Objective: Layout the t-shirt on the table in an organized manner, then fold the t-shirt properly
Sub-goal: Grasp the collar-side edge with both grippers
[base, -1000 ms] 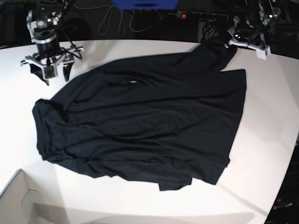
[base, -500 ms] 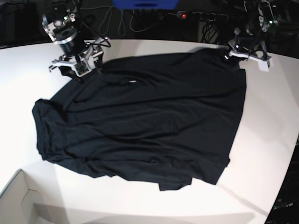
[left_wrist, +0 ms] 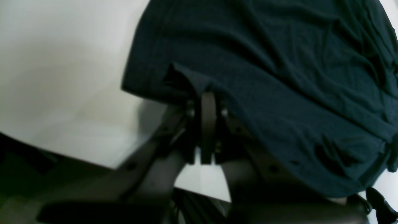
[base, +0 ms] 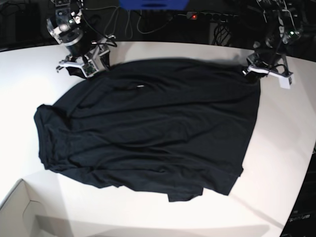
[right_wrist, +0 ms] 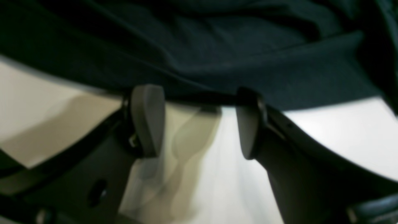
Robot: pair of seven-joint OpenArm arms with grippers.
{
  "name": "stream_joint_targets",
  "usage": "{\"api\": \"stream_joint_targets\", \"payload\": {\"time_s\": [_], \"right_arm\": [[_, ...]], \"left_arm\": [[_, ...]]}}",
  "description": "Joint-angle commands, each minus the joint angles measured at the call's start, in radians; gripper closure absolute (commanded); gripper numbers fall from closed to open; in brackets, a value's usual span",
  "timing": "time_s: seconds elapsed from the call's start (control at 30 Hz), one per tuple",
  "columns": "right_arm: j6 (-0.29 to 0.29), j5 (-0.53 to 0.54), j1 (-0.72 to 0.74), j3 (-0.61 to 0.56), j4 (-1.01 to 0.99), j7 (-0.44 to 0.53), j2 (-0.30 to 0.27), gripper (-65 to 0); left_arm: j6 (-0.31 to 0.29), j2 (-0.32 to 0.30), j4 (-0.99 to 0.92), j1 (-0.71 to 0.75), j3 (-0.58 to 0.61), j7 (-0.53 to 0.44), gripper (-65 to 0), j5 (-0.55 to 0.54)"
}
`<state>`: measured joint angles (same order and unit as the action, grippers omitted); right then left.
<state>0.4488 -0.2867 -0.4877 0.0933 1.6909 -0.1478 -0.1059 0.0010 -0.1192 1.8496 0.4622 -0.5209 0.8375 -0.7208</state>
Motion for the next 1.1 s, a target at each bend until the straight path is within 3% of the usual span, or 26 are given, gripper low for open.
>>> {"api": "stream_joint_targets", "payload": {"time_s": [0.0, 0.17, 0.37, 0.67, 0.73, 0.87, 1.07], "right_arm": [[-0.003, 0.005, -0.004, 0.006, 0.010, 0.012, -0.008, -36.6], [-0.003, 0.005, 0.014, 0.006, 0.002, 0.012, -0.008, -35.7], [-0.003, 0.005, 0.036, 0.006, 0.001, 0.010, -0.012, -27.8], [0.002, 0.005, 0.067, 0.004, -0.070, 0.012, -0.021, -33.5], [0.049, 0.005, 0.073, 0.004, -0.078, 0.012, -0.031, -30.4], [0.239, 0.004, 0.100, 0.009, -0.110, 0.003, -0.031, -19.4], [0.249, 0.004, 0.099, 0.015, -0.099, 0.003, -0.033, -0.9]], "left_arm": [[0.003, -0.007, 0.015, -0.003, -0.003, -0.007, 0.0, -0.010], [0.003, -0.007, 0.014, -0.021, -0.003, -0.007, 0.0, -0.003], [0.003, -0.007, 0.014, -0.024, -0.003, -0.007, 0.0, -0.003], [0.003, -0.007, 0.006, -0.039, -0.003, -0.007, 0.0, -0.003], [0.003, -0.007, 0.008, -0.039, -0.003, -0.007, 0.0, -0.003], [0.003, -0.007, 0.008, -0.055, -0.003, -0.007, 0.0, -0.003], [0.003, -0.009, 0.017, -0.061, -0.003, -0.007, 0.0, -0.009]]}}
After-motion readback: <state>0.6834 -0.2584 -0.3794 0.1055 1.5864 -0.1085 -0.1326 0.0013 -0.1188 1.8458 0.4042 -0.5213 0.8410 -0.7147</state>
